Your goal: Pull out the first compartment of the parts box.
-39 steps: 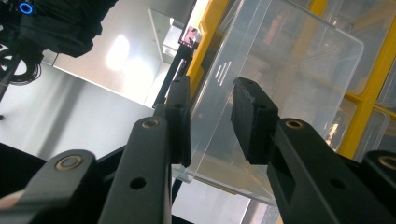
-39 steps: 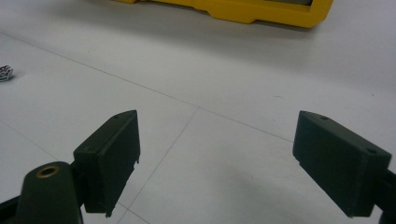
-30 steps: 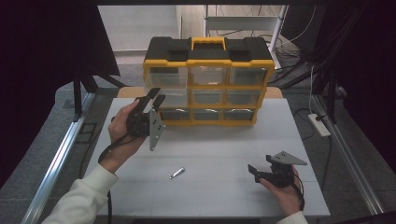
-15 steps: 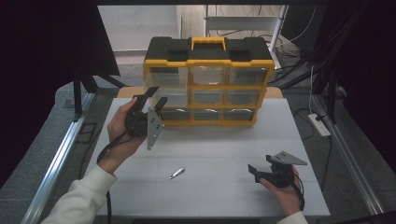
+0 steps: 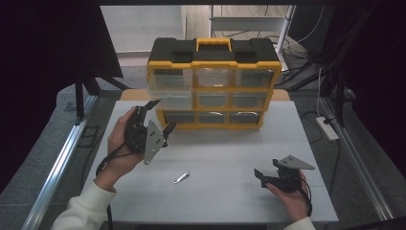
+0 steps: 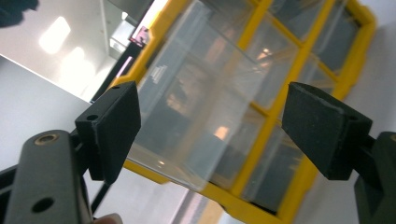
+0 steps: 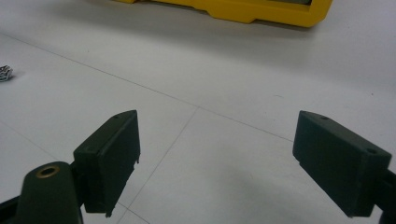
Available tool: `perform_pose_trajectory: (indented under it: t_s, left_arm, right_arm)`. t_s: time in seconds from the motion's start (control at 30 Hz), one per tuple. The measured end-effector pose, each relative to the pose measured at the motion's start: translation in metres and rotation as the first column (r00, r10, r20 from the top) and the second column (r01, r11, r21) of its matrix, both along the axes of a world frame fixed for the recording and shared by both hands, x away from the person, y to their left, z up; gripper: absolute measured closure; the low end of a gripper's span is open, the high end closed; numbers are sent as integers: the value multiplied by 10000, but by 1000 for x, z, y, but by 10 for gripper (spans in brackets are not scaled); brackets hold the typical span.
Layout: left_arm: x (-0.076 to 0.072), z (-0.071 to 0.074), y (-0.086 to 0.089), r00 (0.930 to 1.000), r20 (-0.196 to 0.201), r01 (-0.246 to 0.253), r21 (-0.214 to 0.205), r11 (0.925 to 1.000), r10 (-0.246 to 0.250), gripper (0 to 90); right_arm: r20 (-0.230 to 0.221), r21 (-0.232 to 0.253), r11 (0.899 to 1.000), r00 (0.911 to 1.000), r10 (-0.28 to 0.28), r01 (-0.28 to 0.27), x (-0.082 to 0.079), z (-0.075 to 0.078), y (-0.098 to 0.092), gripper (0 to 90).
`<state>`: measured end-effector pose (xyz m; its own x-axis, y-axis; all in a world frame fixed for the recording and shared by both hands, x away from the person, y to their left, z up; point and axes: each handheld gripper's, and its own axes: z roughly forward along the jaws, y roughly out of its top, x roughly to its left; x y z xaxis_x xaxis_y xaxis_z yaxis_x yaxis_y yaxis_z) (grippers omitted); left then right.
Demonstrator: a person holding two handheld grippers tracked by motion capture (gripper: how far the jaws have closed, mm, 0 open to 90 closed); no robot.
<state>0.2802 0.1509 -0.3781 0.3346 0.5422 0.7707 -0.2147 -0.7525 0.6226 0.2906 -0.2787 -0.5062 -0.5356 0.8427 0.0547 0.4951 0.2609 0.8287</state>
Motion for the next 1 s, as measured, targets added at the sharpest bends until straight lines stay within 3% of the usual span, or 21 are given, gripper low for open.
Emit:
perform_pose_trajectory:
  t_s: [0.73, 1.0]
  left_arm:
    - [-24, -18, 6, 9942, -1056, 184, -94, 9998, -193, 191]
    - [-28, -24, 6, 9816, -1855, 338, -696, 9970, -462, 190]
  right_arm:
    - [29, 45, 10000, 10000, 4, -4, 0, 0, 0, 157]
    - [24, 72, 10000, 10000, 19, -19, 0, 0, 1, 157]
